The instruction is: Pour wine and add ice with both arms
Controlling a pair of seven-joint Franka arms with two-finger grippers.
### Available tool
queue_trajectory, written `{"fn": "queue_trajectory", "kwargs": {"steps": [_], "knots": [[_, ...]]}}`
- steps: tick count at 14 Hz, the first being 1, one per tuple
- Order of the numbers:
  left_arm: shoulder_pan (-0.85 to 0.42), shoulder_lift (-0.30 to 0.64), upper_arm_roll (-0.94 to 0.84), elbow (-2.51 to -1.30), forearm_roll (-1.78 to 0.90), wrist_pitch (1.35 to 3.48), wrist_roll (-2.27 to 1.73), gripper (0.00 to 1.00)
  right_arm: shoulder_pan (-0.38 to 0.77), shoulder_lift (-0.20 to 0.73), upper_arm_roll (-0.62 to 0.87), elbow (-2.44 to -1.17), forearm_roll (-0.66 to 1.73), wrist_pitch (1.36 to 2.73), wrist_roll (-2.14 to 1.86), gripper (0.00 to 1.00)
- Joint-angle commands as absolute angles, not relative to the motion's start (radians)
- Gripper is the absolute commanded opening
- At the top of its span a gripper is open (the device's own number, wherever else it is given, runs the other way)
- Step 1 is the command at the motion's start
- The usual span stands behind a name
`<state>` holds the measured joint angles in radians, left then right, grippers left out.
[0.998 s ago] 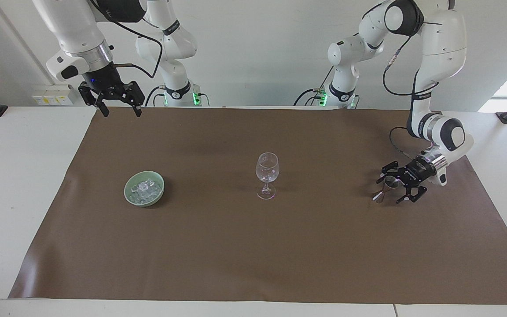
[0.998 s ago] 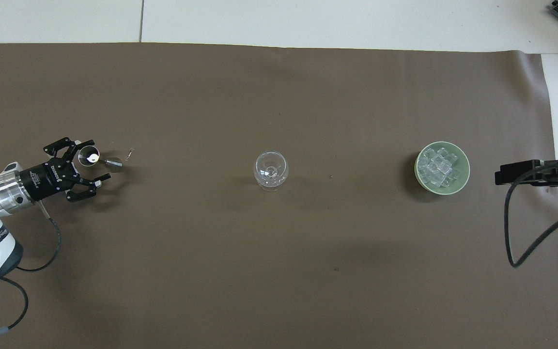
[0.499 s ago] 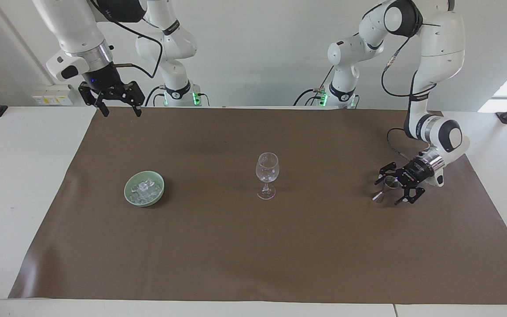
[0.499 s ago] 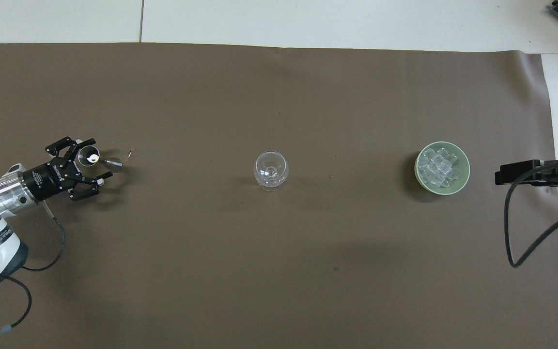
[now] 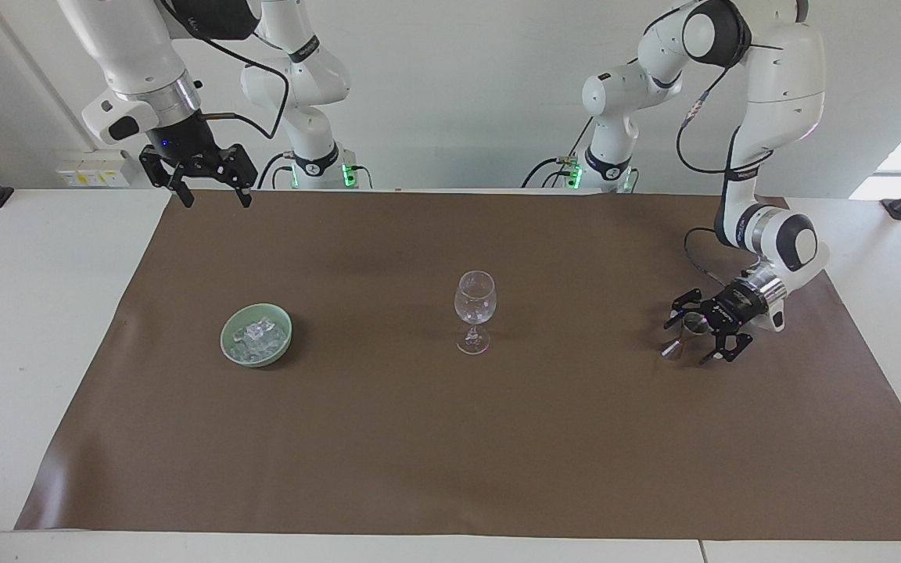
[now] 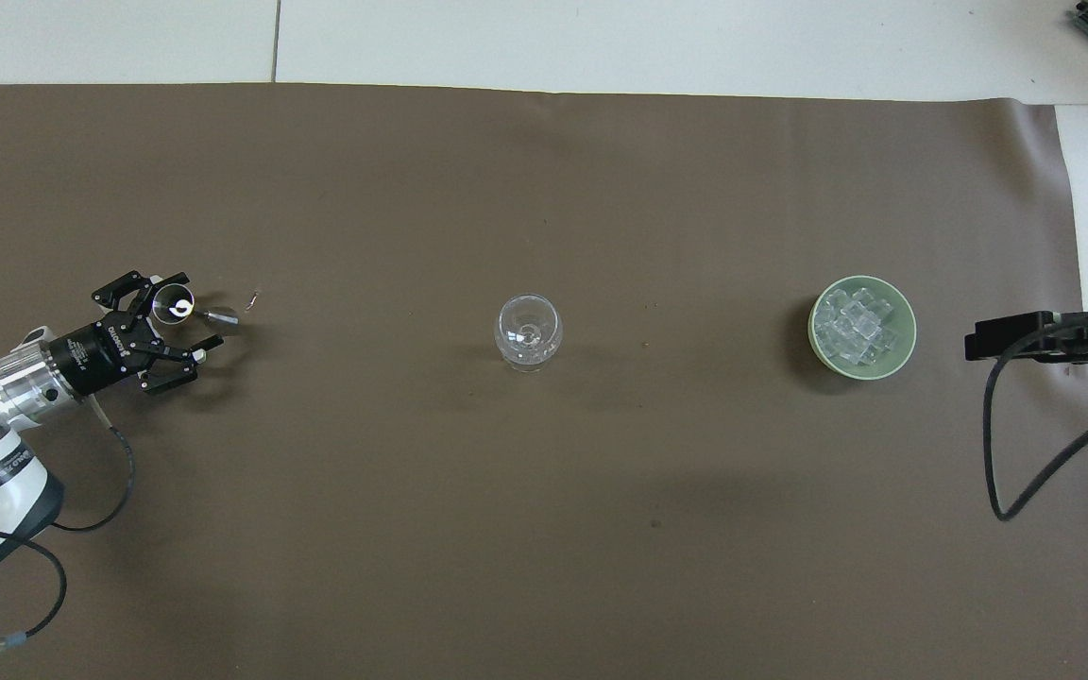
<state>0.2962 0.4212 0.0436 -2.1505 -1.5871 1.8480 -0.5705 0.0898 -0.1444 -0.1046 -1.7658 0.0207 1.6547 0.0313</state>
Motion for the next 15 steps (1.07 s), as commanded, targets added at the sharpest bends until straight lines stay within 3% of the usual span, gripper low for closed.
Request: {"fn": "queue_trajectory", "kwargs": {"steps": [1,15], "knots": [[0.293,0.413,0.055,-2.177,-1.615,1.836,-0.552,1.0,0.092,-0.166,-0.104,-1.789,0.012,1.66,0.028,1.0],[0.301,0.403,0.054,-2.215,-1.72,1.812,-0.5,1.0,0.092,-0.166,-0.104,-1.789,0.012,1.66,0.028,1.0]]}}
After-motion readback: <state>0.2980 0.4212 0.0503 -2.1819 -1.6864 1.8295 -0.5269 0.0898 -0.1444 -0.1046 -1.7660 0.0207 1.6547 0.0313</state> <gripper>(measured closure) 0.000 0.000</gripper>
